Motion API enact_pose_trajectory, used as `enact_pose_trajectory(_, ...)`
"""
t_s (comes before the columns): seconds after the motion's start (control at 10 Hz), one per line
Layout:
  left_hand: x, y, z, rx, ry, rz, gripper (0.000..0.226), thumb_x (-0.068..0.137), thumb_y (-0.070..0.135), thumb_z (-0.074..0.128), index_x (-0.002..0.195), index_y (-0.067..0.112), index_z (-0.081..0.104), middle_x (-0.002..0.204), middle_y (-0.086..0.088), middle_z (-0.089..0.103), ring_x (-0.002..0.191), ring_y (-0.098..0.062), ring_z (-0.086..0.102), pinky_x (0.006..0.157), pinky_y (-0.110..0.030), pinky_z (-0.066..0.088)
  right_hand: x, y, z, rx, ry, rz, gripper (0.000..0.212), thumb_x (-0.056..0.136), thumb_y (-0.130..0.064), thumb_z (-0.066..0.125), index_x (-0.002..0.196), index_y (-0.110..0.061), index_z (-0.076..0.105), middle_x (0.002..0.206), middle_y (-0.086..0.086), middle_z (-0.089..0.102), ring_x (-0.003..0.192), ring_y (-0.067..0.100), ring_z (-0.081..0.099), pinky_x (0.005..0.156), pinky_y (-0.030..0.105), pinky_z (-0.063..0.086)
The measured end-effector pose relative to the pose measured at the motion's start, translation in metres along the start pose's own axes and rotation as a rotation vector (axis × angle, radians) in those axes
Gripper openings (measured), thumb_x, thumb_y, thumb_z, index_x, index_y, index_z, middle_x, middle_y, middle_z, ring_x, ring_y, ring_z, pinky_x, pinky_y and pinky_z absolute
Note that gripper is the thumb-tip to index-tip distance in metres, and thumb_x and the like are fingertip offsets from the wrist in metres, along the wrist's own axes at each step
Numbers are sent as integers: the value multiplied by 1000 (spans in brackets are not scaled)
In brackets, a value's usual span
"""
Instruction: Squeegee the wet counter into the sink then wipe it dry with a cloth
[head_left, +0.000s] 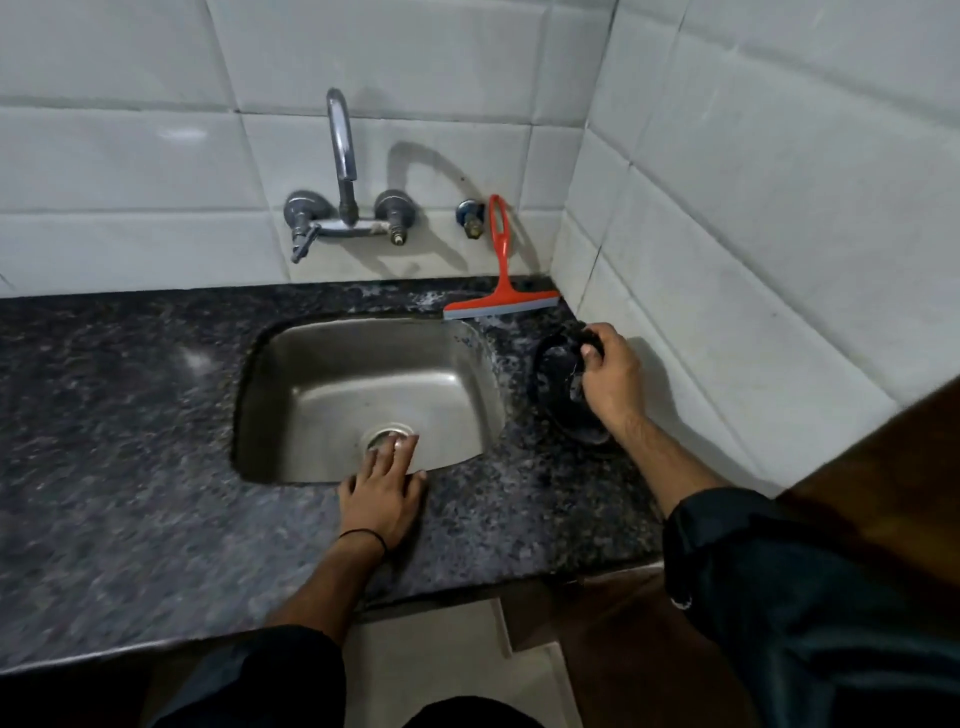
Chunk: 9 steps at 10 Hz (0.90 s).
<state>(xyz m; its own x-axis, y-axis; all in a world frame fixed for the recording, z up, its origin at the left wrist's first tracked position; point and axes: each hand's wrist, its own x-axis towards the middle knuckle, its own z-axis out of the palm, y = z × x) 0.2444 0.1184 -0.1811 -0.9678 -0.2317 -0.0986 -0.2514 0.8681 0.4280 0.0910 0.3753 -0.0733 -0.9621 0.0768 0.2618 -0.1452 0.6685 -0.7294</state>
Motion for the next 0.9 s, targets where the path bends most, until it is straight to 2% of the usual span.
enact_pose_trajectory(0.1, -1, -3, 8, 38, -52, -43, 57, 101, 54, 26, 155, 41, 11, 165, 6, 4, 152, -18, 1, 118, -41, 10, 25, 14, 5, -172, -69, -74, 35, 103, -21, 45, 136, -11, 53, 135, 14, 54, 121, 33, 52, 97, 37, 44)
enact_pose_trajectory(0.2, -5, -5, 10, 51, -42, -57, 57, 101, 53, 27, 154, 37, 19, 165, 3, 6, 152, -18, 0, 120, -39, 8, 29, 36, 22, -470, -407, -35, 61, 103, -49, 37, 156, -22, 26, 163, 10, 22, 148, 35, 18, 117, 48, 22)
enact_pose_trajectory(0.3, -3, -2, 5, 31, 14, -86, 52, 102, 50, 31, 150, 30, 34, 164, 2, 13, 152, -18, 5, 119, -40, 15, 20, 59, 37, -549, -557, 12, 72, 98, -66, 26, 159, -33, 7, 167, 2, 0, 153, 31, -2, 119, 53, 7)
enact_pose_trajectory(0.4, 3, -2, -6, 33, 72, -101, 53, 102, 47, 34, 152, 32, 29, 164, 5, 14, 151, -18, 11, 117, -41, 21, 11, 72, 44, -566, -618, 22, 77, 94, -73, 21, 159, -35, 5, 167, -1, -4, 153, 27, -3, 120, 54, 2)
enact_pose_trajectory(0.5, 14, -3, -23, 59, 113, -86, 55, 102, 46, 35, 154, 34, 24, 163, 4, 18, 151, -21, 16, 115, -43, 24, 11, 75, 41, -575, -619, 32, 78, 92, -76, 20, 158, -36, 10, 167, -2, -3, 153, 27, 0, 120, 54, 1)
enact_pose_trajectory(0.6, 30, -1, -48, 114, 170, -51, 55, 102, 48, 33, 154, 32, 25, 162, 1, 23, 150, -22, 20, 114, -45, 25, 17, 62, 38, -561, -595, 45, 79, 92, -77, 19, 158, -33, 17, 167, 0, 6, 152, 27, 6, 120, 53, 3)
enact_pose_trajectory(0.7, 49, 7, -79, 167, 246, 4, 55, 101, 48, 33, 153, 30, 29, 160, 1, 27, 149, -22, 22, 113, -45, 26, 27, 32, 37, -537, -508, -36, 77, 94, -74, 21, 156, -28, 27, 163, 3, 23, 150, 26, 17, 120, 52, 7)
enact_pose_trajectory(0.8, 71, 10, -124, 266, 339, 93, 56, 100, 48, 34, 152, 29, 30, 157, 2, 35, 147, -21, 26, 113, -44, 27, 39, -16, 38, -470, -364, -205, 70, 97, -68, 25, 150, -25, 38, 155, 5, 40, 144, 24, 31, 119, 52, 14)
enact_pose_trajectory(0.9, 88, 24, -177, 338, 419, 198, 53, 98, 46, 41, 148, 27, 38, 145, 2, 50, 137, -22, 41, 107, -43, 33, 59, -78, 29, -441, -248, -383, 61, 98, -64, 29, 134, -24, 57, 136, 3, 60, 129, 23, 48, 111, 47, 29)
